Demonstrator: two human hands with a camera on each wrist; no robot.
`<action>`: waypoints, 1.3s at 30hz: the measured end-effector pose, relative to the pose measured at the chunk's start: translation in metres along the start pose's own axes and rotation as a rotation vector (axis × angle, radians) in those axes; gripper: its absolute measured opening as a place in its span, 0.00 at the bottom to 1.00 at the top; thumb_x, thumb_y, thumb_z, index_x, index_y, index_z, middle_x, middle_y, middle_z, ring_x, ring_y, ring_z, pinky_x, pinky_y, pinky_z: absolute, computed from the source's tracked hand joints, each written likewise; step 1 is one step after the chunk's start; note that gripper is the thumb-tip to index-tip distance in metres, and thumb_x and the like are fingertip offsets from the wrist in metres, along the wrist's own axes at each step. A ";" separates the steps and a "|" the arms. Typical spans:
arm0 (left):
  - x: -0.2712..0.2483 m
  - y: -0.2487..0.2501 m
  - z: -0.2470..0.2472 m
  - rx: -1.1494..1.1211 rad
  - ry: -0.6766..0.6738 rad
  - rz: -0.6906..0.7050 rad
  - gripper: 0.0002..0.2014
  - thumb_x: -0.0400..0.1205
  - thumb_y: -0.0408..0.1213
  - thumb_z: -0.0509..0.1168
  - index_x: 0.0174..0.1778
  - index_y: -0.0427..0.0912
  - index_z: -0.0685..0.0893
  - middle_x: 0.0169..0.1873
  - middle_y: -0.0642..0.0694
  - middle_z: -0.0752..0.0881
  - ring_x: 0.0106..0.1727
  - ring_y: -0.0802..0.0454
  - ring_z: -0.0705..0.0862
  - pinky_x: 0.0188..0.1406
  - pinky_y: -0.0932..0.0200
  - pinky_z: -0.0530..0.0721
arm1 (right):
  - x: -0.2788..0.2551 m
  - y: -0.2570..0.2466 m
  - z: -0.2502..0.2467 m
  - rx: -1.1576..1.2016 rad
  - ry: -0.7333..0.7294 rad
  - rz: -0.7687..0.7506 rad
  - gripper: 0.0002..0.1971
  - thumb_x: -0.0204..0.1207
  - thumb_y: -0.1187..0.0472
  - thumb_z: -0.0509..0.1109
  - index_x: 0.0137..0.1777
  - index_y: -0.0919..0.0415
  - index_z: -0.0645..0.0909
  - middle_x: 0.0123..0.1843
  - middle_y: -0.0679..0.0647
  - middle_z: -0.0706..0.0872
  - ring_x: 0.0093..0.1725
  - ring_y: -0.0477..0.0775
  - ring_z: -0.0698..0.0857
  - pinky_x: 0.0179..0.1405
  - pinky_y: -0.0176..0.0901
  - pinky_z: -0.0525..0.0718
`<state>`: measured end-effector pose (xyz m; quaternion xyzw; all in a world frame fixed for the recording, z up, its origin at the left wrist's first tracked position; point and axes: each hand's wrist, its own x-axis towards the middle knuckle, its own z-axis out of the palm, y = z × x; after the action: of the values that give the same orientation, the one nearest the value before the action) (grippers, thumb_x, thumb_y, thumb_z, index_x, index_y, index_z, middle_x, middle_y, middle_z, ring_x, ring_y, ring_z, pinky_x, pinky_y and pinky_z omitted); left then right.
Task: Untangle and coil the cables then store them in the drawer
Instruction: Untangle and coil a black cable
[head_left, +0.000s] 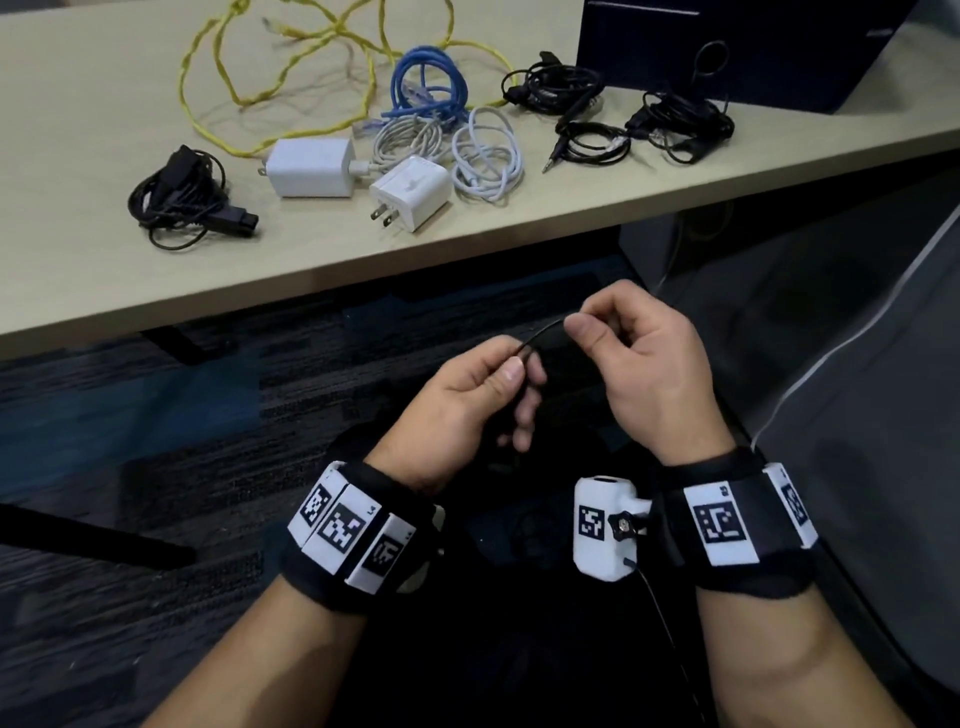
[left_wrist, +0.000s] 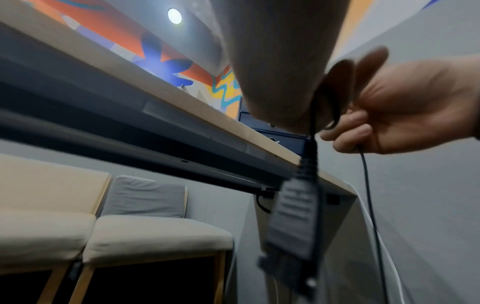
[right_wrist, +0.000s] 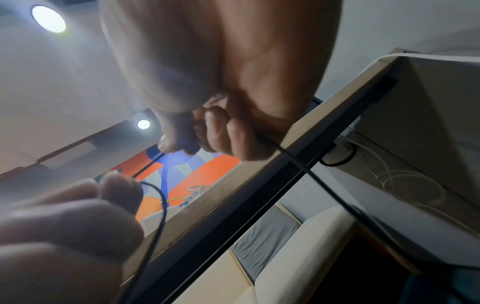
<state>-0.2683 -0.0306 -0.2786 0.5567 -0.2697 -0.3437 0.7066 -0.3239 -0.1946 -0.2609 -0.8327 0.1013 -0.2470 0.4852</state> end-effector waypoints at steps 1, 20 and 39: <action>0.001 0.000 -0.001 -0.051 0.023 0.004 0.10 0.85 0.39 0.54 0.47 0.39 0.78 0.27 0.47 0.76 0.25 0.52 0.75 0.25 0.63 0.70 | 0.001 0.001 0.000 -0.008 0.014 0.004 0.08 0.78 0.61 0.73 0.38 0.53 0.80 0.27 0.42 0.77 0.30 0.38 0.75 0.34 0.26 0.71; -0.005 0.025 -0.005 -0.322 -0.130 -0.187 0.19 0.80 0.34 0.59 0.67 0.43 0.84 0.26 0.38 0.80 0.27 0.40 0.88 0.22 0.58 0.86 | 0.005 0.002 0.010 -0.010 0.062 0.048 0.08 0.81 0.59 0.71 0.39 0.57 0.82 0.34 0.57 0.86 0.37 0.50 0.81 0.36 0.25 0.72; 0.010 0.024 0.003 -0.465 0.174 0.036 0.23 0.83 0.33 0.59 0.75 0.40 0.69 0.31 0.43 0.87 0.40 0.43 0.92 0.27 0.61 0.87 | -0.032 0.023 0.027 -0.031 -0.245 0.244 0.08 0.82 0.58 0.68 0.55 0.49 0.88 0.46 0.48 0.91 0.47 0.42 0.86 0.46 0.28 0.78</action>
<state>-0.2598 -0.0368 -0.2541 0.4016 -0.1315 -0.3348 0.8422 -0.3361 -0.1730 -0.3018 -0.8454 0.1454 -0.0812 0.5075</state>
